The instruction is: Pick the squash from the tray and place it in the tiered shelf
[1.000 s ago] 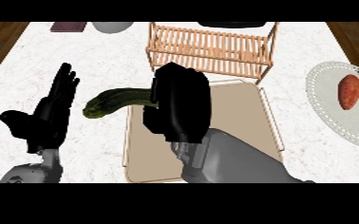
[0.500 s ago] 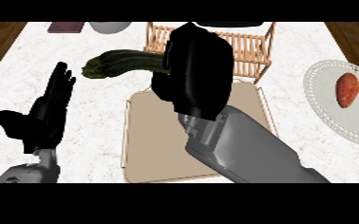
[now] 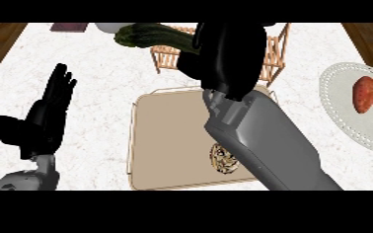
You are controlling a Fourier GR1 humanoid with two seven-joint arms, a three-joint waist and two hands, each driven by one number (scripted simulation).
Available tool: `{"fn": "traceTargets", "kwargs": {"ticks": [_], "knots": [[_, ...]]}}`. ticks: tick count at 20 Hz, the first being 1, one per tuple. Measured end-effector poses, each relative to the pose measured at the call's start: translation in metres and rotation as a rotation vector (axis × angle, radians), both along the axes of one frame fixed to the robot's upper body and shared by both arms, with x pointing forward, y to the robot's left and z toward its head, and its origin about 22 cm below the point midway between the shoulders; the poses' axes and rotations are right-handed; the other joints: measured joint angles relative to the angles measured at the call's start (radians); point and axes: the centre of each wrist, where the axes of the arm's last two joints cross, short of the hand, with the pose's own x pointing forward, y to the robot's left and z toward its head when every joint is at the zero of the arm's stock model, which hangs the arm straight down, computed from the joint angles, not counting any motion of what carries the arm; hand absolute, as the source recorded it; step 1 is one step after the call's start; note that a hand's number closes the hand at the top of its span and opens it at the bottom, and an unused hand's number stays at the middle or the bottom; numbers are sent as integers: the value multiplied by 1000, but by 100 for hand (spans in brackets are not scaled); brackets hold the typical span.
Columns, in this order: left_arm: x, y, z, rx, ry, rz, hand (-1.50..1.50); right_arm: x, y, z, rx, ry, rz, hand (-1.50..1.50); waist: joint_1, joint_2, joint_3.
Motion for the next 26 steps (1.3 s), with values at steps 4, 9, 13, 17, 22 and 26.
{"fn": "traceTargets", "kwargs": {"ticks": [4, 9, 13, 17, 22, 26], "knots": [[-3, -3, 2, 4, -9, -8, 0, 19, -11, -10, 11, 11, -48, 150, 5, 3, 0], [3, -5, -2, -4, -9, -6, 0, 42, -21, -30, 30, 6, -89, 150, 8, 7, 1], [2, -7, 2, -4, -6, -9, 0, 61, -31, -42, 53, -14, -111, 150, 10, 7, 1], [-2, -7, -1, 6, -6, -11, 0, 83, -34, -44, 68, 4, -133, 150, 12, 7, 1], [4, -8, 2, 1, -9, -13, 0, 97, -45, -56, 175, -18, -174, -150, 12, 8, 1], [2, -9, 3, 1, -9, -12, 0, 110, -55, -62, 248, 15, -171, -150, 12, 8, 1]]}}
